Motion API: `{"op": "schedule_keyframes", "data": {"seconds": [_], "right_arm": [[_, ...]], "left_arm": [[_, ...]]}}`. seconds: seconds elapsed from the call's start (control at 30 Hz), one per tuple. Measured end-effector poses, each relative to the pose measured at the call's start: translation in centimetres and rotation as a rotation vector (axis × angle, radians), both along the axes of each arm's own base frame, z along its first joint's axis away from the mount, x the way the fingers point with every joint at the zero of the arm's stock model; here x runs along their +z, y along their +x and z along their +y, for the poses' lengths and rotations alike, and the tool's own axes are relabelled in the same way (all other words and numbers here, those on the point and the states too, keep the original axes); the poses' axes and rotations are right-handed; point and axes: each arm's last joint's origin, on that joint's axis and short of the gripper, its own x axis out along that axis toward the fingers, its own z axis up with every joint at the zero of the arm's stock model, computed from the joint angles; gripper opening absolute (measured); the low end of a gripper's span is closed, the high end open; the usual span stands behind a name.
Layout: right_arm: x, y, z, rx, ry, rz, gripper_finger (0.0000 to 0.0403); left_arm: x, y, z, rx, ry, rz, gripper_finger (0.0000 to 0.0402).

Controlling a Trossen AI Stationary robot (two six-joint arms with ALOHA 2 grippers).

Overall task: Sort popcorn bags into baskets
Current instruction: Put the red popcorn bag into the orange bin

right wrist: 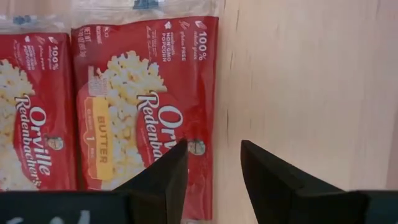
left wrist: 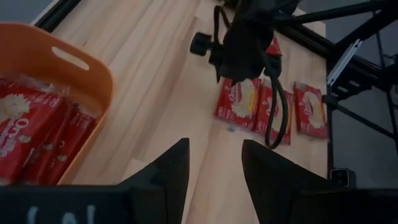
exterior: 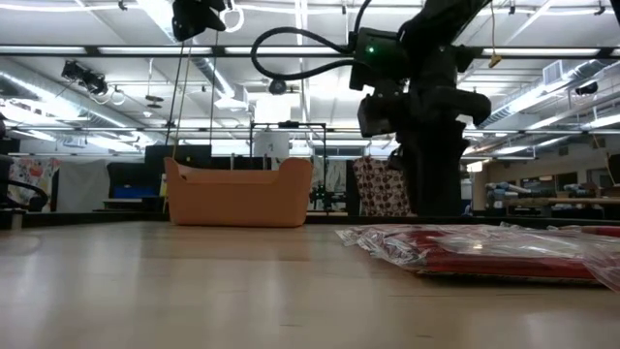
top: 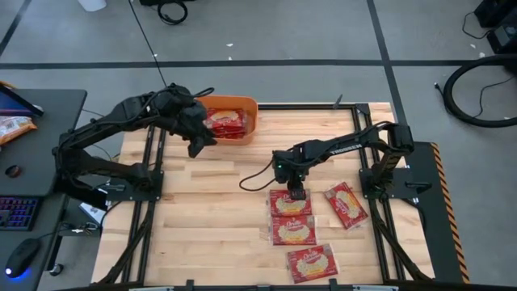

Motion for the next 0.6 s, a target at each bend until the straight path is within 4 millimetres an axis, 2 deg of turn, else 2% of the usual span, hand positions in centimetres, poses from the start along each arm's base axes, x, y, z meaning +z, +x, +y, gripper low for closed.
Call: {"op": "schedule_keyframes", "data": {"seconds": [0.47,0.6], "right_arm": [[-2.6,-1.1,0.3,0.049,-0.016,-0.042,0.0152],[-3.3,-1.4,0.3,0.054,-0.033,-0.063,0.0133]], "left_arm": [[0.1,0.2,-0.3,-0.004,-0.01,-0.01,0.015],[0.1,0.2,-0.3,0.001,-0.016,-0.01,0.015]]}}
